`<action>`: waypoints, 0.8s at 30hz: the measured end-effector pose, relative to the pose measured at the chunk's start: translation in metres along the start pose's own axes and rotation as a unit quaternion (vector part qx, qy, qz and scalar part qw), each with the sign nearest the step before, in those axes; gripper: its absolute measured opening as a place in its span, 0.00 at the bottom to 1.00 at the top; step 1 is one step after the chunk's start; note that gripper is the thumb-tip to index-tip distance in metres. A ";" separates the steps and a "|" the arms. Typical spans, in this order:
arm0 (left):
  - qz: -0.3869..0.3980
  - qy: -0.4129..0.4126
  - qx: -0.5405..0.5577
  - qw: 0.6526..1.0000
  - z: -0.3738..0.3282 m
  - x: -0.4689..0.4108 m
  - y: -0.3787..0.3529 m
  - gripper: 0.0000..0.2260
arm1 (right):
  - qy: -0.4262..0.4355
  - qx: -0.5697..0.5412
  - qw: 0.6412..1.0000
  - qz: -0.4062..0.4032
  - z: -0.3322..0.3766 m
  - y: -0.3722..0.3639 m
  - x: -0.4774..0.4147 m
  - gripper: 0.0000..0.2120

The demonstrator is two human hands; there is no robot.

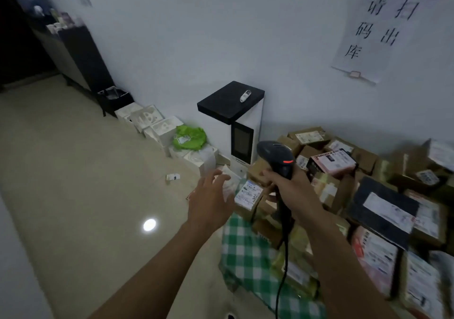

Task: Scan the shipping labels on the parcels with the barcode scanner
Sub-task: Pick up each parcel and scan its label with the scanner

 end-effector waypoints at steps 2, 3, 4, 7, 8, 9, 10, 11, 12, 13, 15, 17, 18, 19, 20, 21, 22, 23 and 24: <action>0.017 -0.018 0.014 1.000 0.001 -0.037 -0.003 0.21 | -0.002 -0.016 1.000 -0.013 0.010 -0.003 -0.024 0.12; 0.024 -0.032 0.018 0.999 -0.001 -0.055 -0.004 0.20 | -0.003 -0.023 0.999 -0.023 0.014 -0.003 -0.036 0.13; 0.031 -0.043 0.024 0.998 -0.003 -0.072 -0.007 0.20 | -0.006 -0.026 0.999 -0.039 0.019 -0.002 -0.047 0.13; 0.056 -0.066 0.060 0.994 -0.010 -0.126 -0.020 0.20 | -0.016 -0.028 0.995 -0.094 0.030 0.005 -0.084 0.14; 0.071 -0.076 0.071 0.992 -0.012 -0.144 -0.027 0.20 | -0.019 -0.037 0.993 -0.109 0.034 0.007 -0.095 0.14; 0.087 -0.089 0.078 0.989 -0.015 -0.161 -0.035 0.20 | -0.022 -0.047 0.991 -0.120 0.039 0.008 -0.107 0.14; 0.104 -0.103 0.083 0.986 -0.016 -0.180 -0.044 0.19 | -0.025 -0.050 0.990 -0.130 0.044 0.009 -0.119 0.14; 0.116 -0.116 0.087 0.983 -0.018 -0.198 -0.051 0.20 | -0.030 -0.044 0.989 -0.140 0.047 0.009 -0.131 0.14; 0.125 -0.126 0.089 0.980 -0.019 -0.216 -0.058 0.21 | -0.033 -0.036 0.987 -0.152 0.052 0.009 -0.143 0.14; 0.135 -0.133 0.091 0.978 -0.018 -0.235 -0.067 0.22 | -0.031 -0.032 0.986 -0.163 0.056 0.010 -0.156 0.14; 0.175 -0.147 0.099 0.969 -0.022 -0.274 -0.089 0.22 | -0.026 -0.028 0.981 -0.191 0.065 0.015 -0.181 0.14; 0.221 -0.171 0.083 0.957 -0.030 -0.309 -0.113 0.21 | -0.030 -0.014 0.976 -0.214 0.073 0.021 -0.205 0.12; 0.241 -0.189 0.068 0.949 -0.037 -0.324 -0.123 0.20 | -0.036 -0.006 0.973 -0.226 0.075 0.026 -0.217 0.11; 0.254 -0.209 0.060 0.942 -0.045 -0.339 -0.131 0.20 | -0.042 -0.004 0.970 -0.238 0.076 0.032 -0.228 0.11; 0.259 -0.227 0.060 0.937 -0.054 -0.353 -0.138 0.19 | -0.048 -0.007 0.968 -0.248 0.075 0.038 -0.239 0.12; 0.259 -0.240 0.060 0.934 -0.063 -0.367 -0.145 0.19 | -0.054 -0.011 0.965 -0.257 0.074 0.046 -0.250 0.13; 0.260 -0.251 0.059 0.931 -0.072 -0.379 -0.154 0.19 | -0.059 -0.018 0.961 -0.270 0.072 0.055 -0.258 0.14; 0.264 -0.261 0.053 0.927 -0.080 -0.388 -0.164 0.19 | -0.062 -0.023 0.957 -0.284 0.071 0.066 -0.265 0.14; 0.275 -0.266 0.048 0.923 -0.088 -0.396 -0.176 0.20 | -0.064 -0.022 0.953 -0.297 0.069 0.077 -0.272 0.14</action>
Point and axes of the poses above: each hand's wrist, its own x-axis away from the middle knuckle, its own y-axis out of the back of the hand, z = x × y, the point moved 8 cm from there along -x, towards the middle knuckle
